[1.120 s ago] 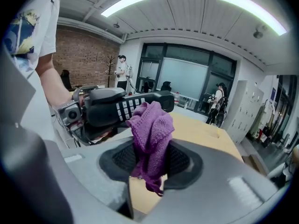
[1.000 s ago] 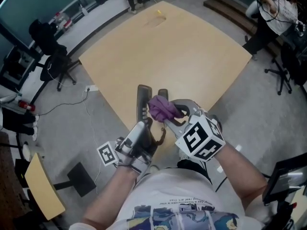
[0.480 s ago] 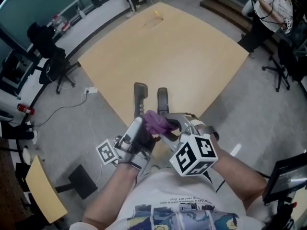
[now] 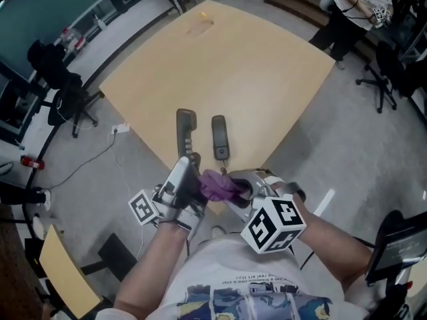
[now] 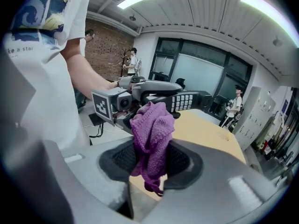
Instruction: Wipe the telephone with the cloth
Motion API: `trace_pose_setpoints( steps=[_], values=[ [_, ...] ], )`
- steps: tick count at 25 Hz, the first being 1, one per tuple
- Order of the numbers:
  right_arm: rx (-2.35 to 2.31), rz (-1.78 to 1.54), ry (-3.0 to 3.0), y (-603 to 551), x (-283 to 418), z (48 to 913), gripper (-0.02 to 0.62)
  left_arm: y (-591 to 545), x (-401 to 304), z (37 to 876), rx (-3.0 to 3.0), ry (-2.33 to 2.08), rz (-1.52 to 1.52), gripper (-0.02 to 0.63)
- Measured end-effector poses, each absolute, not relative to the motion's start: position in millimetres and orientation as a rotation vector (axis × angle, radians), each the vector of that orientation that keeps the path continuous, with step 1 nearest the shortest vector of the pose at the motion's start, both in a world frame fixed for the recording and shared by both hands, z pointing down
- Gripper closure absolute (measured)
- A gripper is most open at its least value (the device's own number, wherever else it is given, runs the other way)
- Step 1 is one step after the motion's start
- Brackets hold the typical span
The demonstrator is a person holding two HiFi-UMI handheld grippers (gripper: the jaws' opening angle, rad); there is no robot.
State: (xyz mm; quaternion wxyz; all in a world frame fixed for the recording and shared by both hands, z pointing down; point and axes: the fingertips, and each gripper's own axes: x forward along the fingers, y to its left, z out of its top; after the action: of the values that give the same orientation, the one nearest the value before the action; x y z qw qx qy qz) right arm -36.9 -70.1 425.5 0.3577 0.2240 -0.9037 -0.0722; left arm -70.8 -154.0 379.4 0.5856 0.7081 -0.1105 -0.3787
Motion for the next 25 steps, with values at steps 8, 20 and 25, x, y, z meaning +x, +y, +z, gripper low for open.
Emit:
trace_pose_setpoints(
  steps=[8,20,25],
  values=[
    [0.804,-0.169,-2.340,-80,-31,394,0.459,-130,-71,389,1.647,-0.222,-0.848,0.353],
    [0.710,-0.202,-2.337,-40,-65,402,0.459,-124,-81,394,1.636,-0.215,-0.850,0.353],
    [0.681,-0.189,-2.329,-28,-70,413,0.459,-126,-89,395,1.628,-0.214,-0.865,0.353]
  ],
)
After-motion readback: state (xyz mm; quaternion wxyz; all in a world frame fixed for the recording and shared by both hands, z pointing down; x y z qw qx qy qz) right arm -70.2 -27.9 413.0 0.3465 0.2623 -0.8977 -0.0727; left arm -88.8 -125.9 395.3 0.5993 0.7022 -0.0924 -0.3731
